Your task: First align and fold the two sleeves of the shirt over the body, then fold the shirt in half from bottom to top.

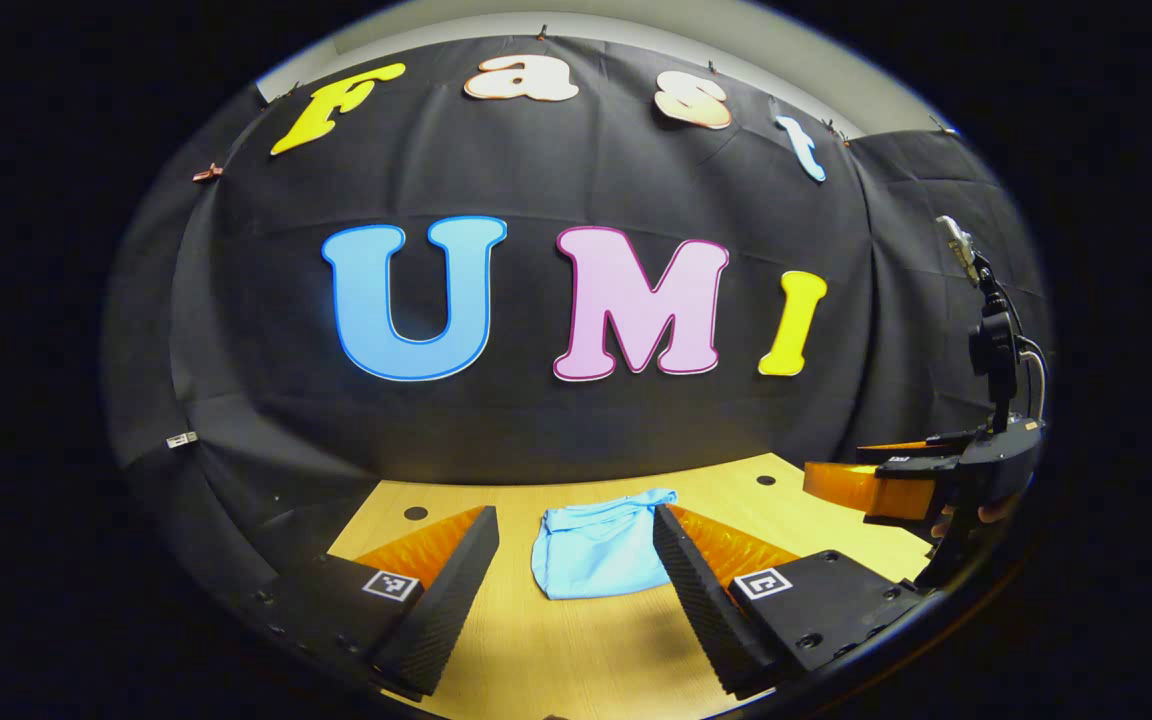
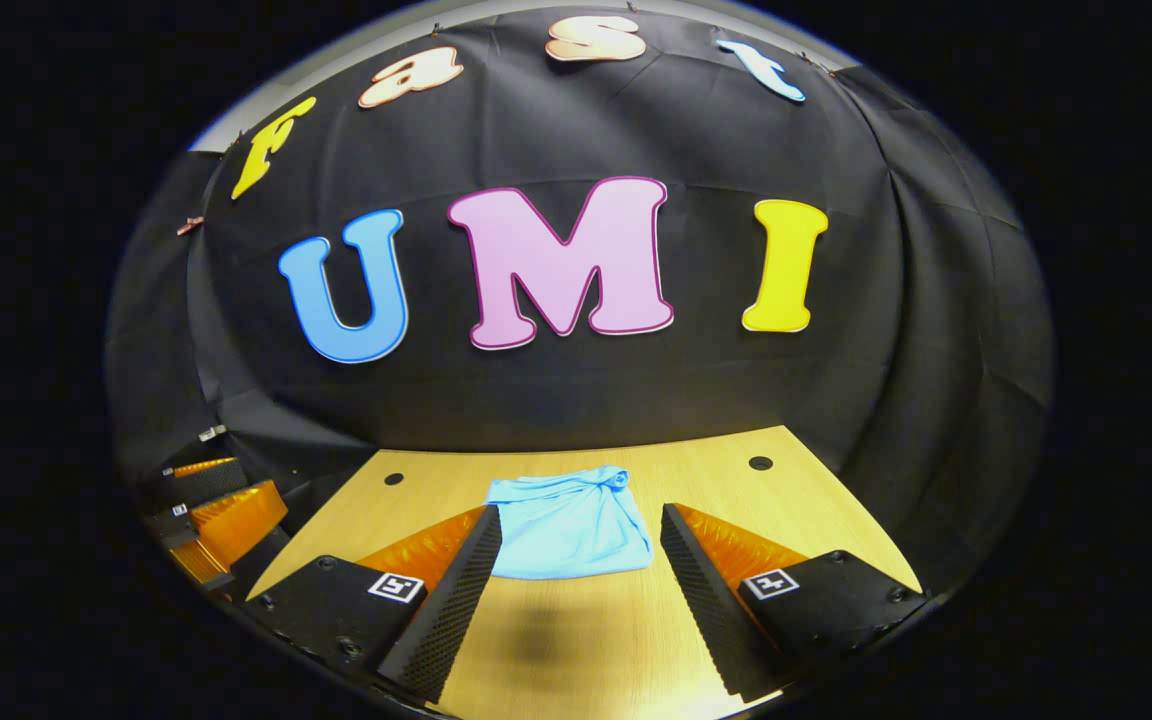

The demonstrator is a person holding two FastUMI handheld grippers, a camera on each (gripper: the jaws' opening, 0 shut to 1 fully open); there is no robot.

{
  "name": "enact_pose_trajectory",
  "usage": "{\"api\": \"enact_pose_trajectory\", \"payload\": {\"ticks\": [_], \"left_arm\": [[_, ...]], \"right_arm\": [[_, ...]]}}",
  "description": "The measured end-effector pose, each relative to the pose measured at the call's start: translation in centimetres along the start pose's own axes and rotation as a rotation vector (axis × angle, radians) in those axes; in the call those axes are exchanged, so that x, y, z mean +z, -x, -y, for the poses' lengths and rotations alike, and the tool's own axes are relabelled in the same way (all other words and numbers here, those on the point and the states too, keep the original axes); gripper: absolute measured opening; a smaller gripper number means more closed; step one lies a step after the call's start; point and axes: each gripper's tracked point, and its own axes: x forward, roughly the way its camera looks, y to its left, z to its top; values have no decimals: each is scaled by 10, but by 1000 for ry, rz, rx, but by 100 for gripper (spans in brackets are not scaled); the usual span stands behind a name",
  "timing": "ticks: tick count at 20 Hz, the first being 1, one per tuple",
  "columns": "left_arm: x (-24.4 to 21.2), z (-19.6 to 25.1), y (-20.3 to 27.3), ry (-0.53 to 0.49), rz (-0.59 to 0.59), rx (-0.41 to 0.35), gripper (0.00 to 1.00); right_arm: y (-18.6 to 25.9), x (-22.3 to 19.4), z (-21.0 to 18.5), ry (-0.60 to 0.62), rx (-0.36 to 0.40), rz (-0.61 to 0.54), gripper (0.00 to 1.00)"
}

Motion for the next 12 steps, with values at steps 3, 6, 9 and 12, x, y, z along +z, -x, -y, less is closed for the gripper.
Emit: {"api": "enact_pose_trajectory", "payload": {"ticks": [3,6,9,12], "left_arm": [[-9,2,41,-3,-9,10,98],[-15,7,78,1,-11,8,99],[-8,6,108,-6,27,12,99],[-1,4,133,-30,58,25,98]], "right_arm": [[37,2,-8,6,13,27,100],[71,-4,-12,-15,28,37,99],[96,-17,-11,-42,33,11,99],[116,-27,-9,-36,18,10,98]]}}
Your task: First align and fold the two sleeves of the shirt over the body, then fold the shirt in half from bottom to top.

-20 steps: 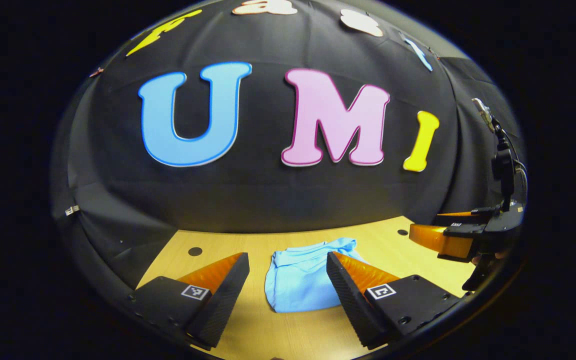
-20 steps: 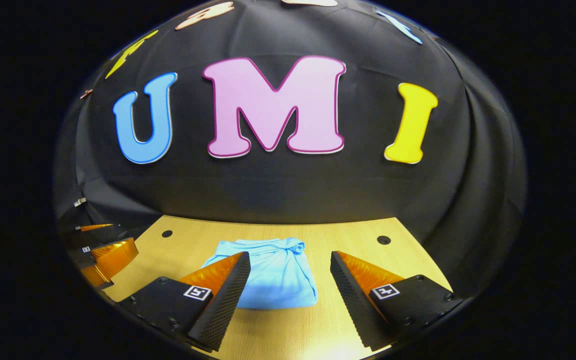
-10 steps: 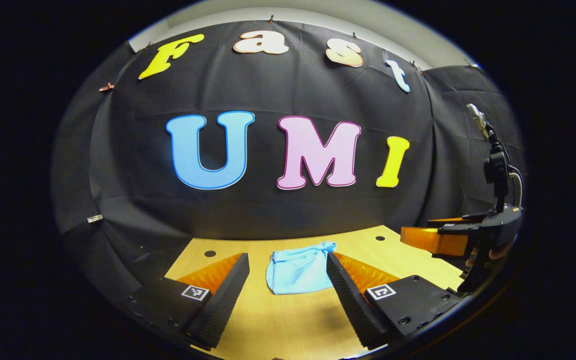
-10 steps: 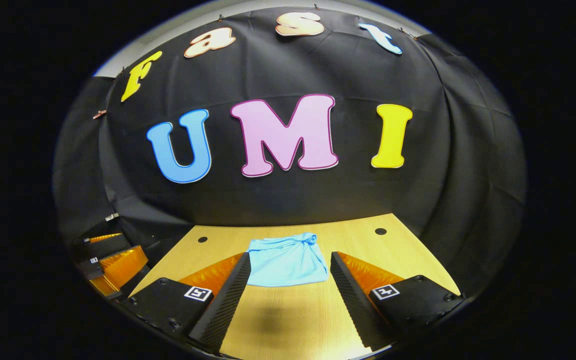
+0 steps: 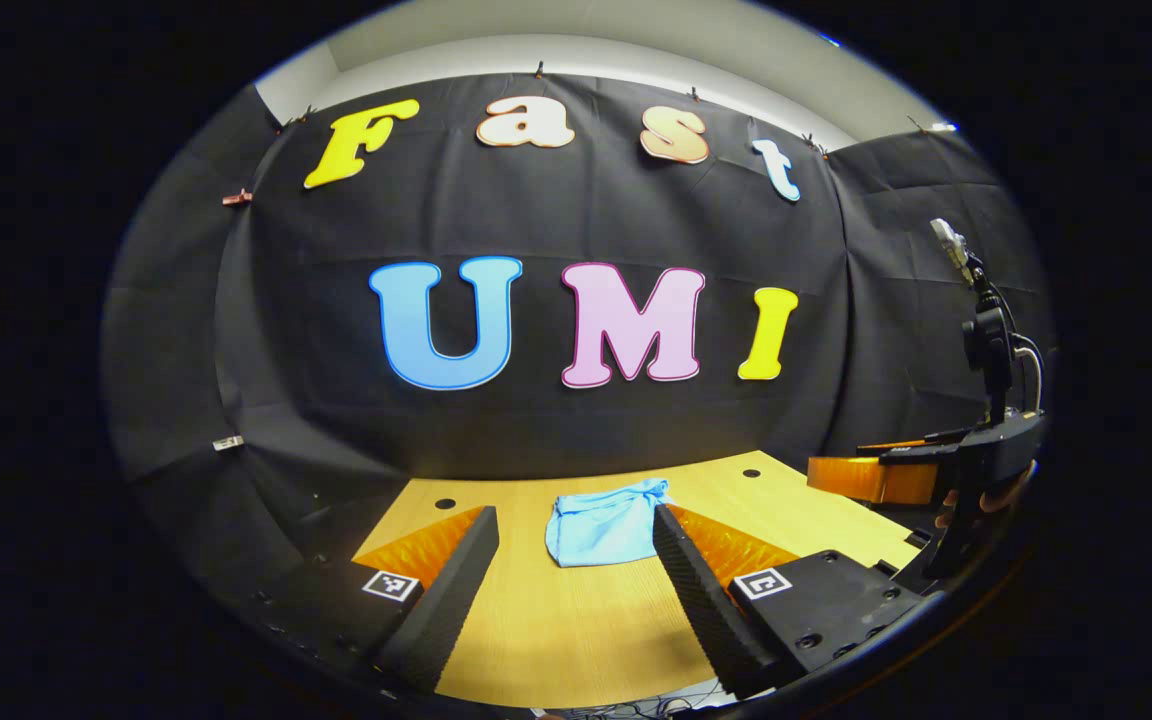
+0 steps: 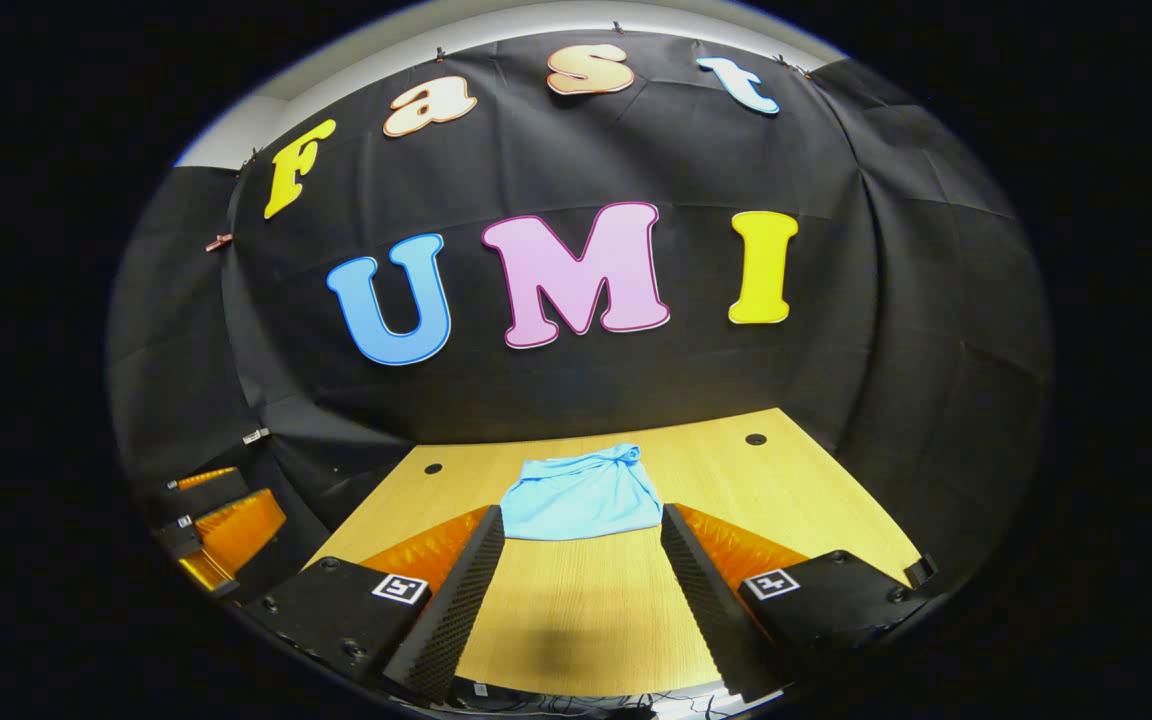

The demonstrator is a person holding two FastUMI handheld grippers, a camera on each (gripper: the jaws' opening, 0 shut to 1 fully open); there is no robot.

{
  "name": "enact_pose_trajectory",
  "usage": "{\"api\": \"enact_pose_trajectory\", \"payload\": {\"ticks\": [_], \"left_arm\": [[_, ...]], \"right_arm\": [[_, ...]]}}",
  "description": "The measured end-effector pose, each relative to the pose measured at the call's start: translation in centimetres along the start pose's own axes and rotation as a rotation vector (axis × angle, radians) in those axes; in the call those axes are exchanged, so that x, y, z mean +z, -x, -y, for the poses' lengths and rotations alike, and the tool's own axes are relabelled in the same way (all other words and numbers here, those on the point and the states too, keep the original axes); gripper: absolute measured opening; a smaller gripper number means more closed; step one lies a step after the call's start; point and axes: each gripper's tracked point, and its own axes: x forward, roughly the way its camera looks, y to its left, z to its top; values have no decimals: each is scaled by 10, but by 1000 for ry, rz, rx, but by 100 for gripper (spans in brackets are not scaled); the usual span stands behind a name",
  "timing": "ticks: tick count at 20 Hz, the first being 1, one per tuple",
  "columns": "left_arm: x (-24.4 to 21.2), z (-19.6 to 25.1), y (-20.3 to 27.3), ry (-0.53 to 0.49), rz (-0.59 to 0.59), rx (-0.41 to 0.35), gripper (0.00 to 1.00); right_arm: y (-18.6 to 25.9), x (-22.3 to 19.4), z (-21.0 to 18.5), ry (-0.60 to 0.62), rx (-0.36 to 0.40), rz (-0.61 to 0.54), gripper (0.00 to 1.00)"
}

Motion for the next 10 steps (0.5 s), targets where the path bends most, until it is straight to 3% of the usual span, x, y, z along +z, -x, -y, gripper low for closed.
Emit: {"api": "enact_pose_trajectory", "payload": {"ticks": [4,10], "left_arm": [[-5,6,15,-22,9,-24,98],[-15,13,16,-12,-2,-67,99]], "right_arm": [[17,-21,-11,-4,13,-30,98],[20,-16,-20,12,15,-13,98]]}}
